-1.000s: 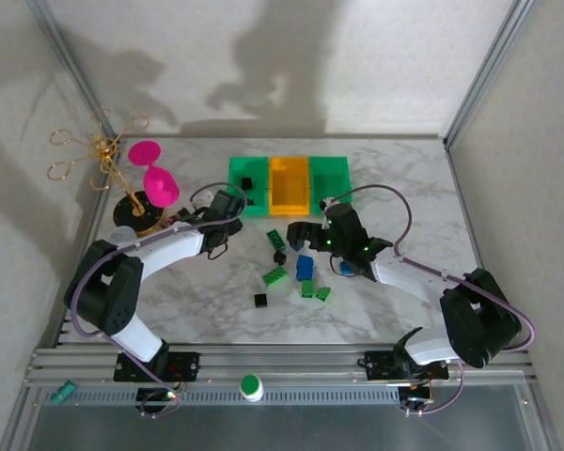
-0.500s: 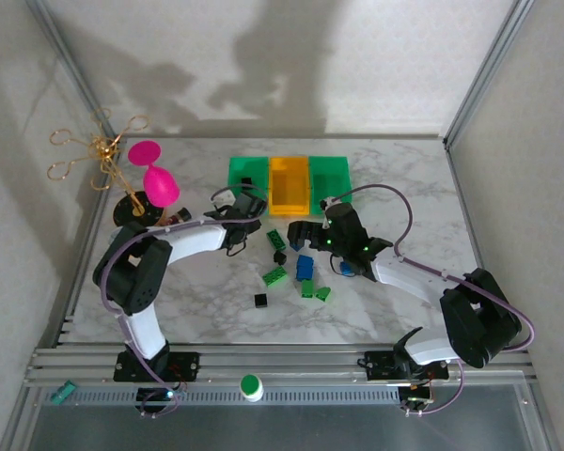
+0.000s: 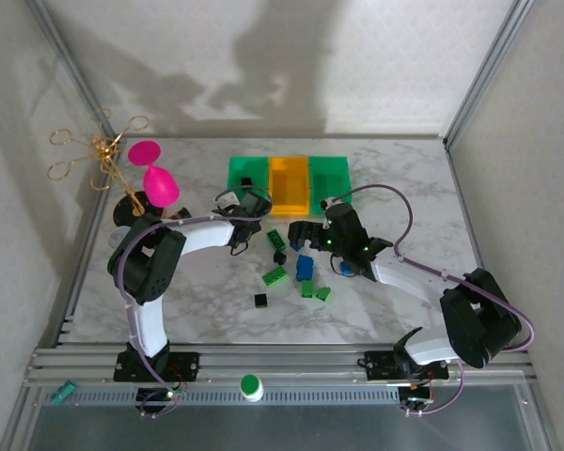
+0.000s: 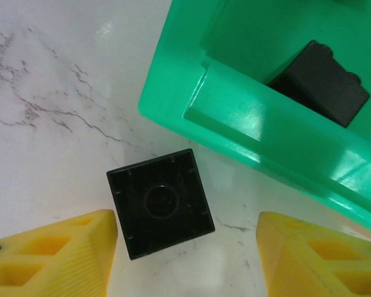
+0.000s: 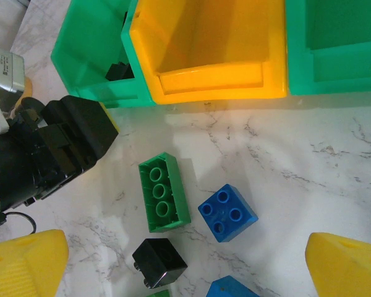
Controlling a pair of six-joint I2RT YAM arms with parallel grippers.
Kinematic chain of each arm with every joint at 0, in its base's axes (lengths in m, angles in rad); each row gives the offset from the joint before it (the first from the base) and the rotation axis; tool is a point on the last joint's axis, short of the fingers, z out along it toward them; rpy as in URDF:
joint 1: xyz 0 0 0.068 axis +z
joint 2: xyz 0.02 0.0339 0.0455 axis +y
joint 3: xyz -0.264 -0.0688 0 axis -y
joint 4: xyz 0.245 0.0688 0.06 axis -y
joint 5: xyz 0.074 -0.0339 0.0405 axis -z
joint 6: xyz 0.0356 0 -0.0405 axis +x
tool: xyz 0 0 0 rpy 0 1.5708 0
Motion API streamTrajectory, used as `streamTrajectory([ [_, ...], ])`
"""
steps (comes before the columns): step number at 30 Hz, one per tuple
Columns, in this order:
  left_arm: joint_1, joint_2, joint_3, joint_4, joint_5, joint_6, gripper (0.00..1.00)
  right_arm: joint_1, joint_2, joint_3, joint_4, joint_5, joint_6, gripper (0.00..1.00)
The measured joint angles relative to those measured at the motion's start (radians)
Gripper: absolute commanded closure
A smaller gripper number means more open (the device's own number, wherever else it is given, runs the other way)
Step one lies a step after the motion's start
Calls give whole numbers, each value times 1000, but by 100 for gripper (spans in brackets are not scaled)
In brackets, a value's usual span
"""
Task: Sort the legos into containers by color
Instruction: Pick up the lego from the center of the table.
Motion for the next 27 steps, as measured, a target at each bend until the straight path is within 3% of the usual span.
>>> streamTrajectory([
  [16, 12, 22, 13, 0, -2, 10, 65, 0, 0, 0, 0, 0, -3, 1],
  [27, 3, -25, -40, 2, 5, 12, 65, 0, 0, 1, 0, 0, -3, 1],
])
